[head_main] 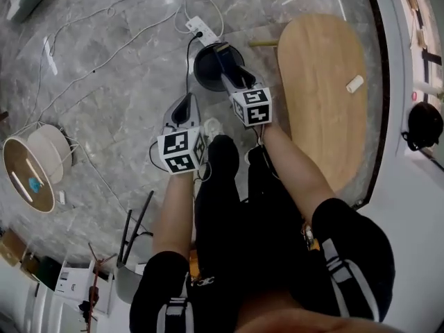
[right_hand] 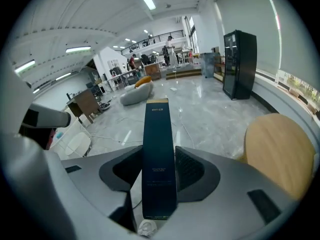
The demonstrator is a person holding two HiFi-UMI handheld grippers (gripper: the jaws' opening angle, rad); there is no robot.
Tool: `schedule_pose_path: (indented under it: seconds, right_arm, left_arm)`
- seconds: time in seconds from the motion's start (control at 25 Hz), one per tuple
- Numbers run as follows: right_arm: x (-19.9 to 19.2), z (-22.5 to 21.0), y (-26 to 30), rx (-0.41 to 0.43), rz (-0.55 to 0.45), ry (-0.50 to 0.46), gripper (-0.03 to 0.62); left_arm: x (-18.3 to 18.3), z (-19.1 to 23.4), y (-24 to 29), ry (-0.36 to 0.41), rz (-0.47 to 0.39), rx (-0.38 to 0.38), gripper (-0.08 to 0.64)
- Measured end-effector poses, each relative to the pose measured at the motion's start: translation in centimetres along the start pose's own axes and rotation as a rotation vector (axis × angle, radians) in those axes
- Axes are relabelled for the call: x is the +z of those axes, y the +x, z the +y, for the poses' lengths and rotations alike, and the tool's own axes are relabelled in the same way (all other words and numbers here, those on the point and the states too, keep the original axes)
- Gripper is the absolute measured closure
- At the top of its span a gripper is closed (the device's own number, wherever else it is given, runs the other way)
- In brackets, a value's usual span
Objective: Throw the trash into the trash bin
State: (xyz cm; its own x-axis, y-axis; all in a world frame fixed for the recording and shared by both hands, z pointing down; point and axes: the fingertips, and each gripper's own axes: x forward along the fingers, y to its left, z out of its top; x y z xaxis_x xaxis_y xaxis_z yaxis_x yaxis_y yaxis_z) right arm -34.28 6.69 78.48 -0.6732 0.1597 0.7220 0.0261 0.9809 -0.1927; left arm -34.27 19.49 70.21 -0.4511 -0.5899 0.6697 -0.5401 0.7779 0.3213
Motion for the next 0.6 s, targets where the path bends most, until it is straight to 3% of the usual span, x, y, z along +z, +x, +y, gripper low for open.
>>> schedule_pose_path:
  seconds: [0.2,0.4,0.6]
  right_arm:
    - [-7.6,-2.6,7.9,0.008,0.109,-0.02,0.391]
    - [-14.4,-4.0,13.7,0.019,0.229,-0.069,0.391]
    - [-15.9,-4.3,15.8,0.052,0.19,-0.067,0.367]
  left_arm:
    - [-7.0,0.8,6.5,0.002,0.072,-0.044,0.548]
    - [-11.6,1.7,9.9,0.011,0.116,-0.069,0.548]
    - [-14.2,2.7,9.8,0.042,0.151,-0.073,0.548]
